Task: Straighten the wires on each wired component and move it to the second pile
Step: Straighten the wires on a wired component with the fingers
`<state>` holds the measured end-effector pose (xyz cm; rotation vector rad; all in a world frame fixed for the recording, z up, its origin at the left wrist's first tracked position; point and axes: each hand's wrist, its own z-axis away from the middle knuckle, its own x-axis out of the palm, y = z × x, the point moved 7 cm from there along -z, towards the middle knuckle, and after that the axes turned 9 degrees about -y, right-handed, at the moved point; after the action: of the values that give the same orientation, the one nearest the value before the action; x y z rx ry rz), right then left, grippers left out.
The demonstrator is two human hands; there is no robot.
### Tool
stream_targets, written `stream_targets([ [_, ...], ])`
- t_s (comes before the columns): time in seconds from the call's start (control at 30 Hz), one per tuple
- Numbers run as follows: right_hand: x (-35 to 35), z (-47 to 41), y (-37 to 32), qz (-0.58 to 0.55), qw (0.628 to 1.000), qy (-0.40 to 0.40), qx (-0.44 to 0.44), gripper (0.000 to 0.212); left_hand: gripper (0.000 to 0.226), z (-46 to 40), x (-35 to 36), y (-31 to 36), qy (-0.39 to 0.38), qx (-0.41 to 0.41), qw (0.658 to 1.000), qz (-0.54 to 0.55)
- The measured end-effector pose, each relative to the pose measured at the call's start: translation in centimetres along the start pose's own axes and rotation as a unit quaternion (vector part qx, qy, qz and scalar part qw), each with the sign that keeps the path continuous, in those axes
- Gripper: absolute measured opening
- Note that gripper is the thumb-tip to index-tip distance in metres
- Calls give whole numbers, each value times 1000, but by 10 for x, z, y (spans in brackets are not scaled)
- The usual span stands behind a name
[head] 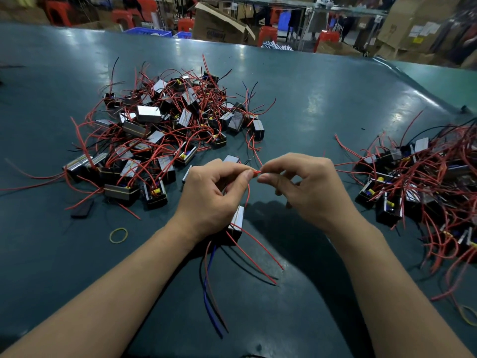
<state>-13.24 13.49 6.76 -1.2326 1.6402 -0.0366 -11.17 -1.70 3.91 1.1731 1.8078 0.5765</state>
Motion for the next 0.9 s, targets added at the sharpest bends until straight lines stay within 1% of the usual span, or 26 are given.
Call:
stream_targets([
  [0.1,3,0,-2,35,999,-15,-23,15,15,1,1,0,-11,-5,1000,12],
  [0.2,11,1,-1,70,996,-51,-23,23,17,1,0,-1,-6,-19,999,31],
  [0.33,5,0,-4,111,992,7,-64,8,10,0,2,2,-9,-19,999,39],
  [0.4,4,0,-7,115,991,14,-75,14,10,0,2,2,-12,-21,999,48],
  [0.47,9,1,-8,96,993,0,-67,20,11,0,1,1,-14,-18,998,60],
  [0.5,12,1,-7,68,997,-8,-46,21,11,0,0,1,-14,-15,998,58],
  [0.53,14,1,-4,11,1000,-13,-5,24,10,1,-2,1,-14,-12,999,50],
  [0.57,16,1,3,-83,995,-13,57,29,10,1,-2,2,-11,-8,999,41],
  [0.6,21,2,12,-211,968,-9,136,35,11,2,-2,3,-6,0,1000,30],
  [0.63,31,4,21,-357,908,-7,221,39,11,2,-2,6,-1,15,1000,14],
  [0.67,45,8,26,-495,817,-9,296,40,11,2,-2,9,6,39,999,-12],
  [0.7,58,13,25,-604,714,-12,355,37,9,2,-1,13,12,65,997,-46],
  [0.73,68,16,21,-673,626,-14,393,35,9,2,0,16,19,87,993,-80],
  [0.77,73,17,18,-711,571,-13,411,34,9,2,0,18,25,100,989,-105],
  [0.8,76,18,17,-724,549,-10,417,34,8,2,1,18,27,105,987,-117],
  [0.83,75,17,18,-722,552,-3,418,37,8,2,2,18,28,102,988,-116],
  [0.9,69,17,25,-696,583,29,418,41,9,1,0,16,35,67,995,-72],
])
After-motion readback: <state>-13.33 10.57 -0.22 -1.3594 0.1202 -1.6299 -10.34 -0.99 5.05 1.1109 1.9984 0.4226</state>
